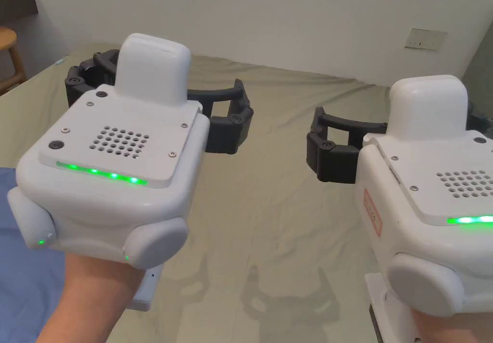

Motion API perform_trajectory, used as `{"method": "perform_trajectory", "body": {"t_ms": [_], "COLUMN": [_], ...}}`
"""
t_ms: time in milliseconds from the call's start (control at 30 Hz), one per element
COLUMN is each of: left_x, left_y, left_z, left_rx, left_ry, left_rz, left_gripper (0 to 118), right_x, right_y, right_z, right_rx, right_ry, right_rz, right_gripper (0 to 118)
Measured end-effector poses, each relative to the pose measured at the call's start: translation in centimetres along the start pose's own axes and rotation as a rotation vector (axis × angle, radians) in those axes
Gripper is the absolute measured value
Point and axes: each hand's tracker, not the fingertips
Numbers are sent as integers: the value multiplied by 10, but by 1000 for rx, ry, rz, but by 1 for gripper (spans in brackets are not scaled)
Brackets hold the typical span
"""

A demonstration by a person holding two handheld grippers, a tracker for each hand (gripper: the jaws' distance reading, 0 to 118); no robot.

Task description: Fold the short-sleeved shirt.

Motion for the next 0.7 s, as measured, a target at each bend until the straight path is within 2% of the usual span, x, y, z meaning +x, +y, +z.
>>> {"method": "perform_trajectory", "body": {"t_ms": [700], "left_x": [-9], "left_y": [1], "left_z": [3], "left_rx": [8], "left_ry": [36], "left_rz": [-17], "left_gripper": [118], "right_x": [-1], "right_y": [4], "right_z": [1], "right_rx": [20], "right_ry": [12], "right_rz": [4], "right_gripper": [118]}}
